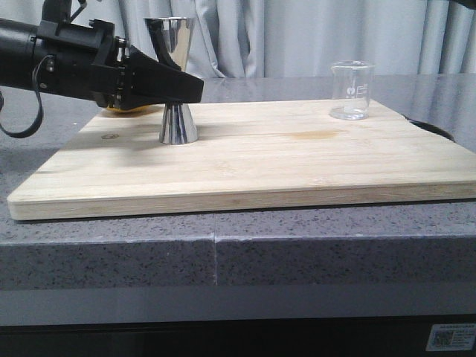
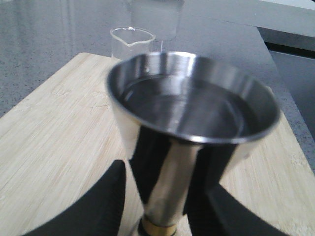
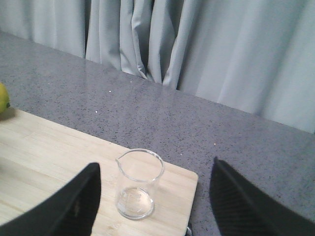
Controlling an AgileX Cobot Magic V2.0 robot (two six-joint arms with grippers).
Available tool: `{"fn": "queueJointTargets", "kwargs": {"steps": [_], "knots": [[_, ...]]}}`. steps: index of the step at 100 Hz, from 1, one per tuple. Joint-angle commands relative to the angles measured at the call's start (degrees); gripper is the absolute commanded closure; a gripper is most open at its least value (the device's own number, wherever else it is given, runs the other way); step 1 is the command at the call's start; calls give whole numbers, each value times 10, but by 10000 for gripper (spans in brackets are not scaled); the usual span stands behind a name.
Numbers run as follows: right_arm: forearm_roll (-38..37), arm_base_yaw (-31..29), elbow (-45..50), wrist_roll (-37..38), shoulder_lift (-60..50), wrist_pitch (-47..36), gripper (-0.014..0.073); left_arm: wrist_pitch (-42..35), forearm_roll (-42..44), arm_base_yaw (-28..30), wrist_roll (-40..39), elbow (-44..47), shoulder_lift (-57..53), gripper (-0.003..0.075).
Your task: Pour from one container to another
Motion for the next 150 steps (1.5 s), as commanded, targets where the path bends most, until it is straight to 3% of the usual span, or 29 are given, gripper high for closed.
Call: {"fn": "queueJointTargets", "kwargs": {"steps": [1,45,150], "knots": [[4,-1,-12,-1,-13,-41,166,-47,-21,-4,-7,-15,-29,442],[4,-1,-12,-1,-13,-41,166,-47,-19,-4,-19,-15,-29,348],[4,-1,-12,-1,-13,-42,166,-82,2,25,-50,-15,-30,316]]}}
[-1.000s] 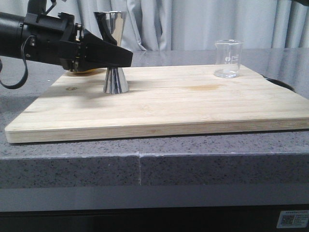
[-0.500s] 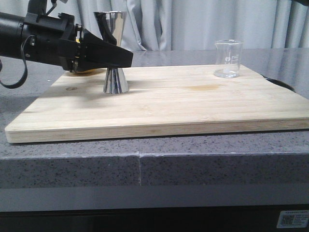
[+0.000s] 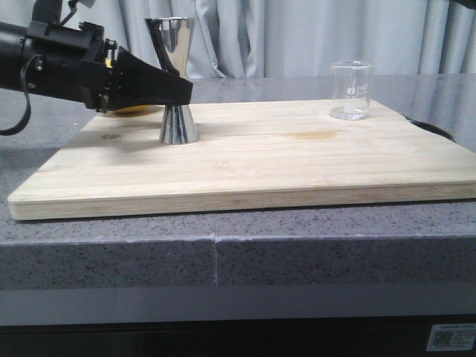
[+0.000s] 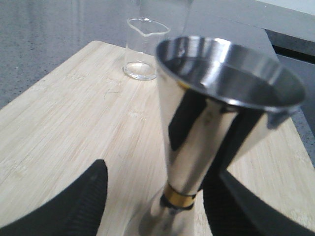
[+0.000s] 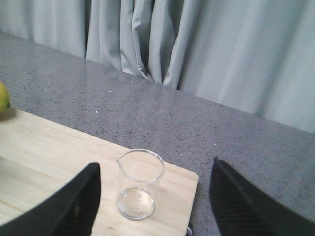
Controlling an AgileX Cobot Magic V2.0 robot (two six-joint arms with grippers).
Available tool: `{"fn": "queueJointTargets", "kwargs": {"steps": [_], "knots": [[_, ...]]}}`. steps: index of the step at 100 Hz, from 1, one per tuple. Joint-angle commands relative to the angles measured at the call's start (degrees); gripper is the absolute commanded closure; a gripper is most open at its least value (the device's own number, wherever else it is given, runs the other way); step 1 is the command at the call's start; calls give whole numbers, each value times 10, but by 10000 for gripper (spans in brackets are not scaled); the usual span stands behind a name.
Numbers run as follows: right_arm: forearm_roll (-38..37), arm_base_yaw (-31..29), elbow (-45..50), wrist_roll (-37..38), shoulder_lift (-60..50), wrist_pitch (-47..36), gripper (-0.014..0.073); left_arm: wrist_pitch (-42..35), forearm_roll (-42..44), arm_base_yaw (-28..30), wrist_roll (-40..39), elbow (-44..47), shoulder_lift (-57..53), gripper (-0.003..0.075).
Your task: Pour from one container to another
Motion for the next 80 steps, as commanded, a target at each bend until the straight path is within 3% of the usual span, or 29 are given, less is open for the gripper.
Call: {"fn": "queueJointTargets", "kwargs": {"steps": [1,80], "knots": [[4,-1,-12,-1,-13,-42,166,-82,-13,5,-9,-15,-30,316],[4,-1,-12,-1,-13,-45,166,-110,22,10,-52,-15,-56,316]]}}
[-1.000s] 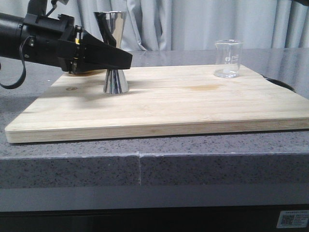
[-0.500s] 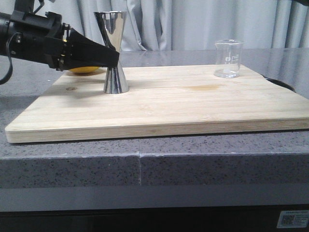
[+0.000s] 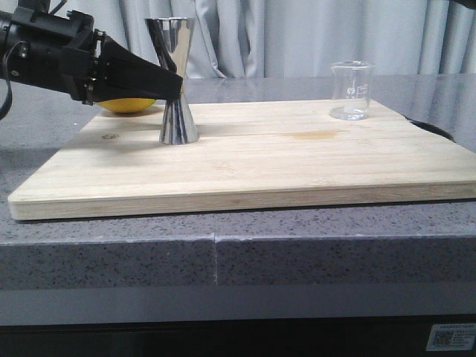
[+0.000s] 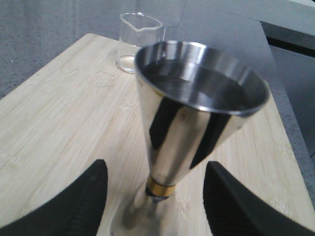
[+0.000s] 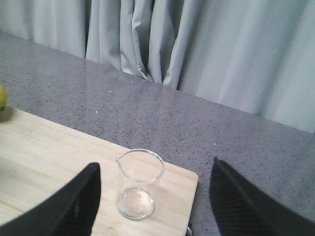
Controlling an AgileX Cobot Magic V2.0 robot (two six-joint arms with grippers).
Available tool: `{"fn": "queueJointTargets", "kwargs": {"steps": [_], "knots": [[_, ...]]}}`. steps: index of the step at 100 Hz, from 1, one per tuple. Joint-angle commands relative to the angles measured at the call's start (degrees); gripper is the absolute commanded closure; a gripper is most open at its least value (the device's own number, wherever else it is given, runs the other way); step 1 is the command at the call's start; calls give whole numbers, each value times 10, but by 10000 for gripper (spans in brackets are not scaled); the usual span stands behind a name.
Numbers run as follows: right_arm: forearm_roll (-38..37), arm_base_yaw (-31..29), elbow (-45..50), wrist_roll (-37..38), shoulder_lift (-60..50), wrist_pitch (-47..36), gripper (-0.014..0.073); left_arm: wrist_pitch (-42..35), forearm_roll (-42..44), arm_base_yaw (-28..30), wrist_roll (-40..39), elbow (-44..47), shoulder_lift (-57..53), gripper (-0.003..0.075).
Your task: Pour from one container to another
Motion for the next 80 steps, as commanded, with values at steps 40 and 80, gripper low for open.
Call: {"fn": "queueJointTargets", "kwargs": {"steps": [40,80], "knots": [[4,-1,-12,-1,-13,-45,166,-108,-12,1,-15,-15,-43,316],[4,-1,-12,-1,-13,-45,166,-108,4,1,-30,-15,-54,316]]}}
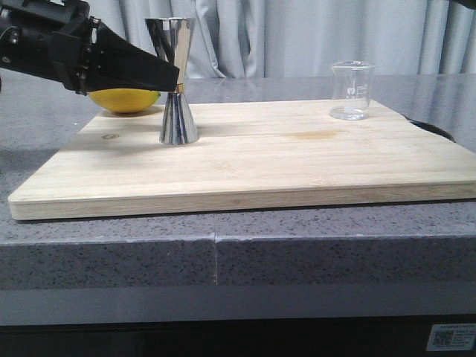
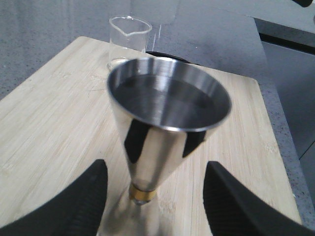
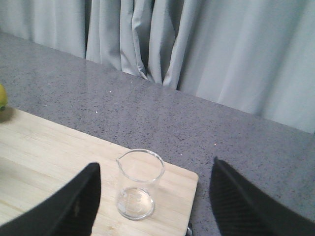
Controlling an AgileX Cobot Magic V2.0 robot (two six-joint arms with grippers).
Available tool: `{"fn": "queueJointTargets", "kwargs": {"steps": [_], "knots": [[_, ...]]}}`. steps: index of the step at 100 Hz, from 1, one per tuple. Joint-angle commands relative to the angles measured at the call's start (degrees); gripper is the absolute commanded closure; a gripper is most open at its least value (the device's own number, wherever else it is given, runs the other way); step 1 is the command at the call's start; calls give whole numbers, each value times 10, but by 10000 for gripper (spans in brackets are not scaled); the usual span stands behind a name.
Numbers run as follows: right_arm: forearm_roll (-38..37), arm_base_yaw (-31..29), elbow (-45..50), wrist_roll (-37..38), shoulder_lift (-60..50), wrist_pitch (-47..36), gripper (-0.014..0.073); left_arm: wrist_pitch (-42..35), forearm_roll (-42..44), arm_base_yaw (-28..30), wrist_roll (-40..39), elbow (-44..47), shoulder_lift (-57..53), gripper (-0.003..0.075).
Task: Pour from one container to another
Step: 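Open the left gripper and lift it up off the jigger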
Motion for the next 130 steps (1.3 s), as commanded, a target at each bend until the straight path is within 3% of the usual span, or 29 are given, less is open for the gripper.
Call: {"fn": "queueJointTargets", "kwargs": {"steps": [1,104,130], "knots": [[4,-1,-12,-1,-13,-45,166,-106,-23,1,-10,-15,-31,316],[4,-1,-12,-1,-13,-54,166,-106,17,58,-69,-15,-95,316],[5,-1,-12,-1,-13,-61,166,-106,27,113,-96,-15,-155,317]]}}
